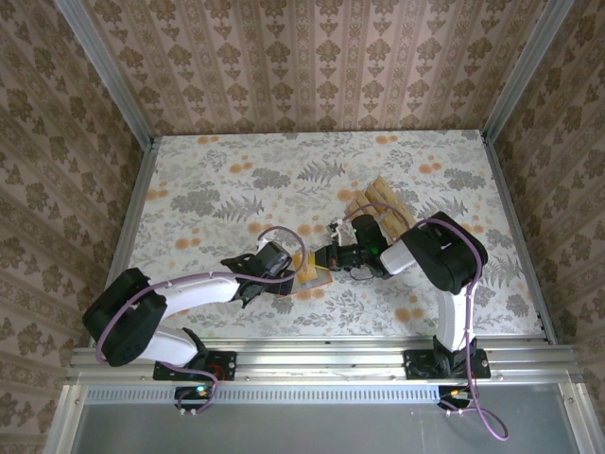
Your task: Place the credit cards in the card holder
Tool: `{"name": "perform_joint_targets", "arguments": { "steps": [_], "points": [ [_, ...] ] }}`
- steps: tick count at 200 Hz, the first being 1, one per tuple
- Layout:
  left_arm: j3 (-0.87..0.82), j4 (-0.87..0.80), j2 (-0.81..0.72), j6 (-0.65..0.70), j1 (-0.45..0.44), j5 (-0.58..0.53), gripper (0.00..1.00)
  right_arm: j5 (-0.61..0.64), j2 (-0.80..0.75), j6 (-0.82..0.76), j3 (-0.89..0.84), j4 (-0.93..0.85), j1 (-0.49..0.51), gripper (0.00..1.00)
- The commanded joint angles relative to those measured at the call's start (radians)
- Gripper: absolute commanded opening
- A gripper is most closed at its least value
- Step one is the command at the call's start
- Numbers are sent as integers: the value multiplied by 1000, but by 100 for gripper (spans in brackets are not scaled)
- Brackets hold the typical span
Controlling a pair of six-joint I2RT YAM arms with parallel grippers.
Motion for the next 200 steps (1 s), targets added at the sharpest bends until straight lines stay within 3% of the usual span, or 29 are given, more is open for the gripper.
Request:
{"name": "perform_joint_targets", "arguments": {
  "steps": [1, 104, 200],
  "points": [
    [-12, -33, -8, -6, -8, -12, 100, 51, 20, -31, -13, -71, -3, 0],
    [-10, -34, -10, -4, -7, -12, 100, 65, 14, -29, -38, -66, 42, 0],
    [-10, -37, -11, -5, -9, -12, 100, 127, -26, -61, -71, -112, 21, 0]
  ]
}}
